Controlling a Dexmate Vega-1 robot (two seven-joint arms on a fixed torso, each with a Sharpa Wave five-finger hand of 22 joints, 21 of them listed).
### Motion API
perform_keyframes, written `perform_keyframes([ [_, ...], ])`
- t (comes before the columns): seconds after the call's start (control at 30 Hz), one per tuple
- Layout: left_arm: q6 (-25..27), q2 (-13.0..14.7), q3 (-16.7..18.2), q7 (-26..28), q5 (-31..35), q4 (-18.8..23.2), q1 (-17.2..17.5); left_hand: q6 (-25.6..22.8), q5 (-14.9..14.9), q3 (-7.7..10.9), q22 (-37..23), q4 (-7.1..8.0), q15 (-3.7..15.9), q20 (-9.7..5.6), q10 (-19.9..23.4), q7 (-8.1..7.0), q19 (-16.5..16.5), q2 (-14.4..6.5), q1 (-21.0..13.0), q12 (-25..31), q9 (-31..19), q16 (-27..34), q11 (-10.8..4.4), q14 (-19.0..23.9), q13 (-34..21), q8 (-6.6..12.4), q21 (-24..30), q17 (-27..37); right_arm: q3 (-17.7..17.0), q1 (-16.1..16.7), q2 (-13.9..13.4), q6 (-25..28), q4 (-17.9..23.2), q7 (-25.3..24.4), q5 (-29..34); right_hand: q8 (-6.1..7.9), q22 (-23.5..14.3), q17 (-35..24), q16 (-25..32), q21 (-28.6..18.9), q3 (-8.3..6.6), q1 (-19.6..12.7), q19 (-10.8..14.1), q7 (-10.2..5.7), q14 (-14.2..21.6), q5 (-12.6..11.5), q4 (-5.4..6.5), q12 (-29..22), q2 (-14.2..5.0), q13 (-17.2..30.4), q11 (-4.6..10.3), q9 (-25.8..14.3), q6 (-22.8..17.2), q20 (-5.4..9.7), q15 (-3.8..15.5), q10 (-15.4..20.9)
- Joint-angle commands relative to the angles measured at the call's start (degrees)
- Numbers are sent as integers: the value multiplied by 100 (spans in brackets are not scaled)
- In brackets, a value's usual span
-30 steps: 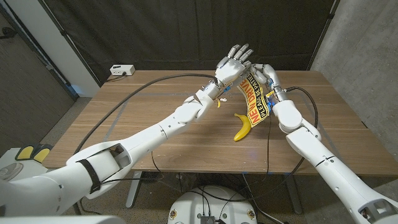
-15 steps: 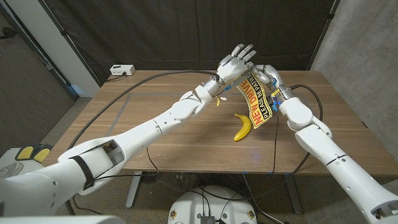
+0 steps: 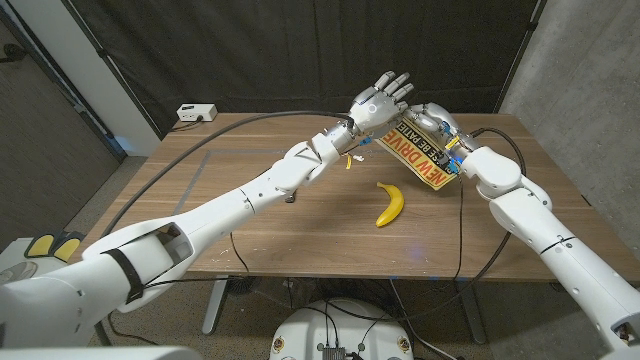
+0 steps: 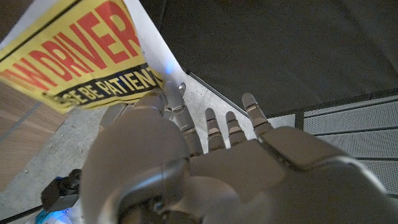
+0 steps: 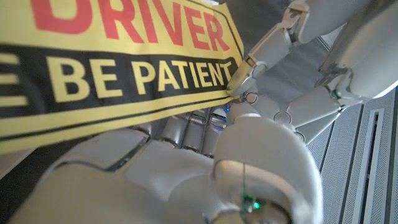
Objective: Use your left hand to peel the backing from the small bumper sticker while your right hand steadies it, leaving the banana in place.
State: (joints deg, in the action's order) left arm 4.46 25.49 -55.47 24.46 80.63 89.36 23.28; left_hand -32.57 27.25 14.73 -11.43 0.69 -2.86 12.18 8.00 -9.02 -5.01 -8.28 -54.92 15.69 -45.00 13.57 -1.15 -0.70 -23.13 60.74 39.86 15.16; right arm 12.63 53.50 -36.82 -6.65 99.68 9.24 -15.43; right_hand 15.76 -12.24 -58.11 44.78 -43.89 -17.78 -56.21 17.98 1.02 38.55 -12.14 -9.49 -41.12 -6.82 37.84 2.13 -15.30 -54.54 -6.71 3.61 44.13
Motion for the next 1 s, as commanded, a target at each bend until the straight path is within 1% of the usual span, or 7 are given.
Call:
perform_keyframes([
  [0.03,-20,77,120,-69,-10,141,87,48,34,-25,-17,9,2,24,45,-145,55,-8,-75,39,-15,23,-21,34,-10,11,24,12,-57,-280,208,-291,-599,992,-448,-379,12,177,-412,-68,136,785,-201,-70,-326,83,388,281,202,-76,-137,86,529,-113,40,-593],
  [0.23,-115,92,212,-42,-249,181,134,47,42,-32,-15,14,10,24,66,-134,71,-17,-87,42,-12,32,7,63,-10,8,25,9,-128,-451,487,-791,-1220,1513,-809,-523,27,700,-995,-59,103,1296,-464,57,-709,11,471,800,203,-427,-445,183,1146,-208,-197,-1140],
  [0.4,-219,99,342,-137,-651,264,197,73,46,-36,-15,19,16,24,81,-128,81,-24,-93,45,-29,34,-11,69,-11,8,27,7,-188,-460,498,-833,-1241,1470,-662,-437,51,899,-1265,-80,-444,791,-594,-3,-882,-477,-48,1147,184,-681,-327,233,1304,-231,-119,-1316],
  [0.5,-248,101,382,-179,-805,295,214,88,48,-36,-14,23,17,24,84,-130,88,-30,-95,44,-34,34,-1,71,-11,5,28,7,-227,-375,509,-716,-1062,1172,-493,16,59,654,-874,-302,-966,30,-290,-154,-283,-834,-151,747,312,-546,-70,112,261,11,260,-310],
  [0.63,-269,102,400,-191,-929,310,220,112,50,-37,-14,30,15,24,89,-121,99,-42,-97,43,-50,35,3,73,-11,5,31,6,-198,-345,469,-731,-964,989,-271,402,31,-345,11,-553,-817,-383,-144,-100,-144,-440,-33,289,184,-147,-4,-176,-367,213,479,157],
  [0.83,-295,94,391,-142,-1048,296,233,130,51,-40,-14,41,11,24,115,-118,113,-53,-98,50,-73,36,0,80,-11,12,34,6,-178,-175,469,-572,-637,405,66,445,15,-908,276,-637,-604,-240,-560,-103,-573,18,375,40,-429,448,70,-678,242,525,610,-361],
  [1.0,-321,120,365,-116,-1093,311,264,135,51,-41,-13,48,14,23,115,-130,121,-61,-100,47,-47,38,31,84,-12,-7,35,6,-214,-55,718,-936,-729,-105,128,801,6,-1180,366,-776,-731,-117,-835,-287,-767,-34,777,-259,-488,1152,270,-1382,754,593,735,-803],
])
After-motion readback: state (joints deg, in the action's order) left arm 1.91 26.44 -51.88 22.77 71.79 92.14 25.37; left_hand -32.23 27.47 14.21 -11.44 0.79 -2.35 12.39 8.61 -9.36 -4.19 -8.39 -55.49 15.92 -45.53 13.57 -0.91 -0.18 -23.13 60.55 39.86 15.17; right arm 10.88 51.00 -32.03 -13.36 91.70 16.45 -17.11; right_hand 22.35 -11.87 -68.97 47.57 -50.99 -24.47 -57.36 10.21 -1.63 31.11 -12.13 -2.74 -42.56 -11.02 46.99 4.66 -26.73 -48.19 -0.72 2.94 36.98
